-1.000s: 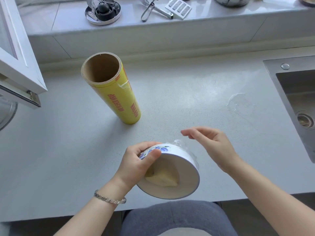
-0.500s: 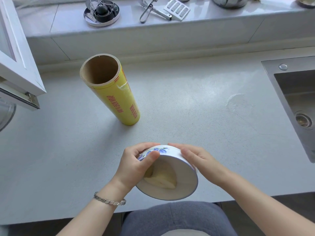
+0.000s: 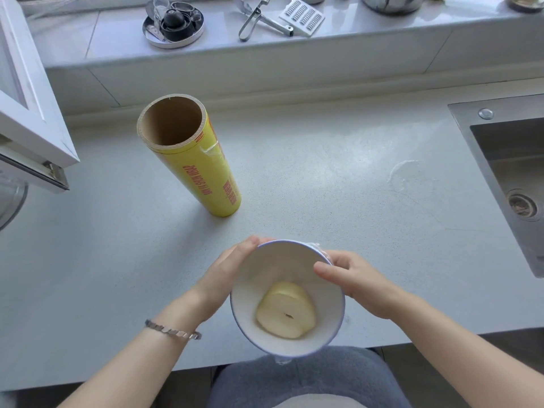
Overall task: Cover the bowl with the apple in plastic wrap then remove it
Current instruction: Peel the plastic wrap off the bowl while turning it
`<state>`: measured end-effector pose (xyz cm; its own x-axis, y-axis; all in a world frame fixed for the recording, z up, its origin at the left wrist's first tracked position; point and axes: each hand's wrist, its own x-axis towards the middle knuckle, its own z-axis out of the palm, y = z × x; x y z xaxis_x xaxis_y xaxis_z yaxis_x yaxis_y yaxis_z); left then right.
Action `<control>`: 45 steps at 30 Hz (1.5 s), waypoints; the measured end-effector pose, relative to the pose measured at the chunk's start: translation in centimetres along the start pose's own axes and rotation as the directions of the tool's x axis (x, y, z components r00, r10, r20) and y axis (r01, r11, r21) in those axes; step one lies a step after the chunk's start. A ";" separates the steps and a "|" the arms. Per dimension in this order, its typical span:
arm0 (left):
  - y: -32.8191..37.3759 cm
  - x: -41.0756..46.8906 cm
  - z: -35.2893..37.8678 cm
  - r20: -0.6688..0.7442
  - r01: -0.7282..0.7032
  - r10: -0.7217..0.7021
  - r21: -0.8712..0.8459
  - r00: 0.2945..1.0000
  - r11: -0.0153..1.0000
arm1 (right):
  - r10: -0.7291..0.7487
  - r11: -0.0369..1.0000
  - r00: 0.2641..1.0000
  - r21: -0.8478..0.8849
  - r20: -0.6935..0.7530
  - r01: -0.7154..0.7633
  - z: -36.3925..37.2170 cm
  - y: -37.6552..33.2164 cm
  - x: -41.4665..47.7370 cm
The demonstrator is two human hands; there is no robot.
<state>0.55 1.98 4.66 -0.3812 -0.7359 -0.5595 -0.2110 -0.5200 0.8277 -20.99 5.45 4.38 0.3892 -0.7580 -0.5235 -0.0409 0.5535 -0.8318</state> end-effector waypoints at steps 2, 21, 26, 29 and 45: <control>0.9 0.2 0.2 0.054 0.052 -0.055 0.063 0.997 0.997 | 0.010 1.000 1.000 -0.019 0.012 -0.010 0.1 -0.2 0.2; -0.4 -0.1 2.5 -0.177 -0.131 0.138 0.051 0.974 0.990 | 0.169 0.971 0.970 -0.141 -0.175 -0.194 -0.2 -4.9 2.0; -0.4 -0.2 2.2 -0.177 -0.154 0.163 0.066 0.971 0.986 | 0.069 0.965 0.964 -0.229 -0.256 -0.130 0.1 -4.8 2.2; -0.6 -0.2 2.1 -0.178 -0.154 0.168 0.091 0.969 0.984 | 0.158 0.973 0.965 -0.132 -0.210 -0.188 -0.3 -4.9 2.2; -0.3 -0.2 2.3 -0.107 -0.166 0.181 0.140 0.978 0.976 | 0.236 0.958 0.953 -0.122 -0.188 -0.261 -1.0 -4.3 2.8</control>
<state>-1.36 3.26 4.64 -0.3149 -0.8599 -0.4017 -0.2684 -0.3253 0.9067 -20.61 0.64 6.34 0.1881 -0.6570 -0.7301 -0.2531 0.6858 -0.6824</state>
